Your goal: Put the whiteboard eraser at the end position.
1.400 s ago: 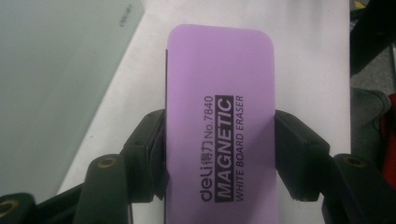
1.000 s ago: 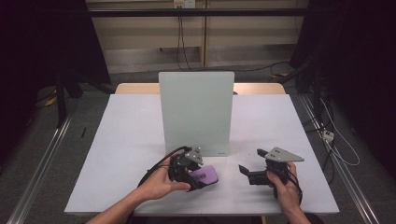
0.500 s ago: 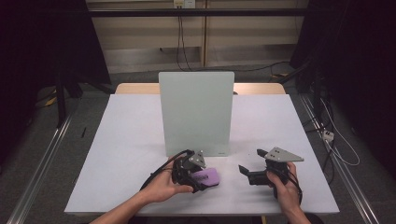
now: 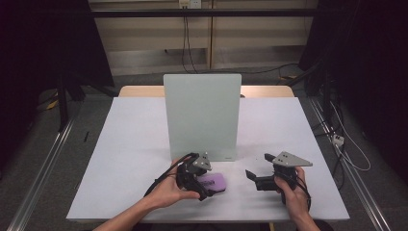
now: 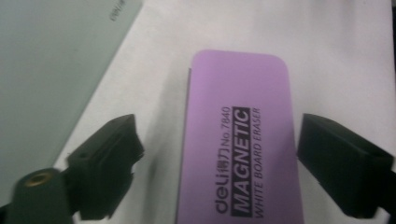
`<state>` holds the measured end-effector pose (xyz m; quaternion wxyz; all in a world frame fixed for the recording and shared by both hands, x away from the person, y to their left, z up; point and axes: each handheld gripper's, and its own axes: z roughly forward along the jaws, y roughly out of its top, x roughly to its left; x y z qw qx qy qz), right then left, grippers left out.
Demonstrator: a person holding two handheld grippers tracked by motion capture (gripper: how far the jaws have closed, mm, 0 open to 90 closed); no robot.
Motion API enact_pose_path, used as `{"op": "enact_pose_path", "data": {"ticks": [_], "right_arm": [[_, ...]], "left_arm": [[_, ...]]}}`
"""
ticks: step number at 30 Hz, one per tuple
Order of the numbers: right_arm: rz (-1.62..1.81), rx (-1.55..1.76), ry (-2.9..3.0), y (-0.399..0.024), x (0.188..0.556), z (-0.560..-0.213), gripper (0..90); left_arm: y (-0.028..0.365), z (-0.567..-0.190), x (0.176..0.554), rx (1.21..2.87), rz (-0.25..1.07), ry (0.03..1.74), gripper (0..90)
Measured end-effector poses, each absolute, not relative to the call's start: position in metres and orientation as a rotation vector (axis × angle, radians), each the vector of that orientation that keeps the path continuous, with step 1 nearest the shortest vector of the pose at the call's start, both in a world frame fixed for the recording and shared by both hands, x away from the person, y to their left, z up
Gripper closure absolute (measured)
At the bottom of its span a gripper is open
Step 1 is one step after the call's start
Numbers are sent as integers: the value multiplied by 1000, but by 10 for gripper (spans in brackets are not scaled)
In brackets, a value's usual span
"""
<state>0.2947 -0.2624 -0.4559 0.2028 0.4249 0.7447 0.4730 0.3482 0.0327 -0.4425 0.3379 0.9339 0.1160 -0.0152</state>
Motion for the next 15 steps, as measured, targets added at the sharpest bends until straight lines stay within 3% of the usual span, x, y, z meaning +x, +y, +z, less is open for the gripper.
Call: {"op": "enact_pose_path", "data": {"ticks": [15], "right_arm": [[1321,1192,2077,-262,294,-456,41]], "left_arm": [[55,-425,359,2288,43,411,64]]}}
